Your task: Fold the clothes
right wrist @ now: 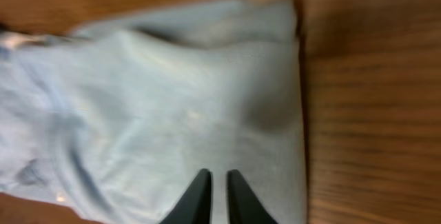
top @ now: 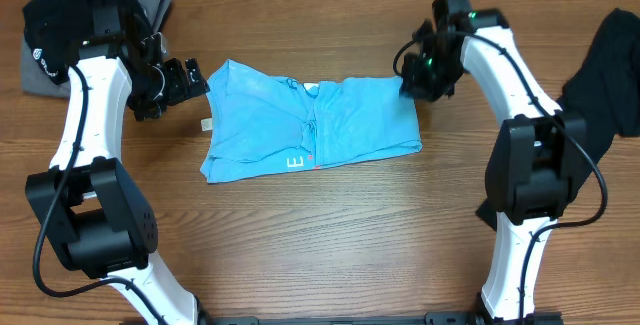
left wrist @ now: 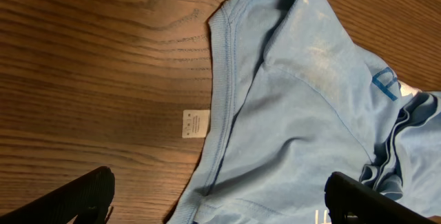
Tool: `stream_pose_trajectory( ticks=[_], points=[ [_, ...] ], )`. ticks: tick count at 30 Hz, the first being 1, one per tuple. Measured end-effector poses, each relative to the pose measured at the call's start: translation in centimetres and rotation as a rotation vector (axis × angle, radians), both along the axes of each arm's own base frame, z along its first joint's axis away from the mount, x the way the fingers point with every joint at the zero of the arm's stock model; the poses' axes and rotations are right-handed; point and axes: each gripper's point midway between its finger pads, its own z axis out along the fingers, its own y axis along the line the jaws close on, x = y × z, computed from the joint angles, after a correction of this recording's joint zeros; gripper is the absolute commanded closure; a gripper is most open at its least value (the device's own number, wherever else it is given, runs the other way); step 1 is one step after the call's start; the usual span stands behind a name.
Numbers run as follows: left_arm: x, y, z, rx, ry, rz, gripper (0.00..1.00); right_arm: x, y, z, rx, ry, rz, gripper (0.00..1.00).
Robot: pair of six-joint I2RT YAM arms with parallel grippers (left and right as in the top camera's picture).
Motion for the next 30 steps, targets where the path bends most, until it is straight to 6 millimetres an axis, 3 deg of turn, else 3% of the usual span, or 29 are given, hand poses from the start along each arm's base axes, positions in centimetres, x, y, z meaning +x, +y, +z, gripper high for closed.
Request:
stream_pose_trajectory(
  ticks=[5, 8, 15, 24, 30],
  points=[
    [0.0, 0.0, 0.0, 0.0, 0.001, 0.0, 0.0, -2.5, 0.4, -3.5, -0.004, 0.073, 0.027, 0.93],
    [0.0, 0.0, 0.0, 0.0, 0.002, 0.0, 0.0, -3.5, 0.4, -4.6, 0.004, 0.097, 0.029, 0.93],
    [-0.1, 0.0, 0.0, -0.001, 0.003, 0.0, 0.0, -4.1, -0.7, -4.8, -0.005, 0.137, -0.032, 0.96],
    [-0.1, -0.1, 0.0, -0.008, 0.002, -0.002, 0.0, -3.7, -5.4, -4.8, -0.08, 0.166, -0.196, 0.96],
    [-0.1, -1.4, -0.2, -0.069, -0.015, -0.056, 0.0, -3.9, -7.7, -4.7, -0.131, 0.188, -0.282, 0.93]
  ],
)
